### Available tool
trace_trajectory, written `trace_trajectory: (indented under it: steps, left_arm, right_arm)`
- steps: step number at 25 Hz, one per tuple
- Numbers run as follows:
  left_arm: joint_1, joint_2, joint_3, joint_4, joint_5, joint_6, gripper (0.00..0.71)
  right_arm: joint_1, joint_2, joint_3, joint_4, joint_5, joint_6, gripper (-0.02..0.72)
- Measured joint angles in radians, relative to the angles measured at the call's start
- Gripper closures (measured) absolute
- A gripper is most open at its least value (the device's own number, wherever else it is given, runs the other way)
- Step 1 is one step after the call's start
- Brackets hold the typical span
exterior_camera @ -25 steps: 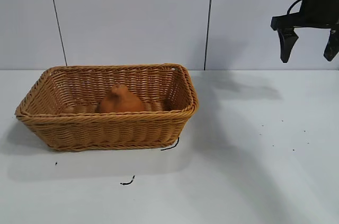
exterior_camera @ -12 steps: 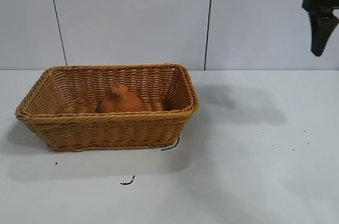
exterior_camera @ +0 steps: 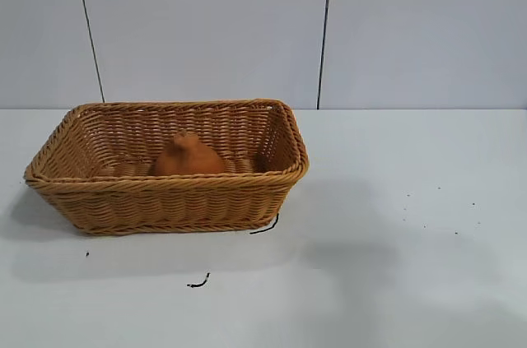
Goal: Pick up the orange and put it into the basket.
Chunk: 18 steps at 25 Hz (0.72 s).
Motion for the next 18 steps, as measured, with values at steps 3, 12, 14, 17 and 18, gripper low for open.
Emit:
trace_trajectory:
  steps: [3, 12, 14, 17, 18]
  left_arm:
    - [0.000, 0.000, 0.000, 0.000, 0.000, 0.000, 0.071]
    - [0.000, 0.000, 0.000, 0.000, 0.000, 0.000, 0.071]
    - [0.000, 0.000, 0.000, 0.000, 0.000, 0.000, 0.071]
    - [0.000, 0.000, 0.000, 0.000, 0.000, 0.000, 0.071]
    - [0.000, 0.000, 0.000, 0.000, 0.000, 0.000, 0.071]
  right_arm:
    - [0.000, -0.156, 0.054, 0.000, -0.025, -0.002, 0.073]
    - [0.000, -0.429, 0.059, 0.000, -0.041, -0.003, 0.073]
    - [0.000, -0.436, 0.059, 0.001, -0.041, -0.003, 0.073]
    - [0.000, -0.436, 0.060, 0.001, -0.041, -0.003, 0.073]
    - [0.000, -0.436, 0.060, 0.002, -0.041, -0.003, 0.073]
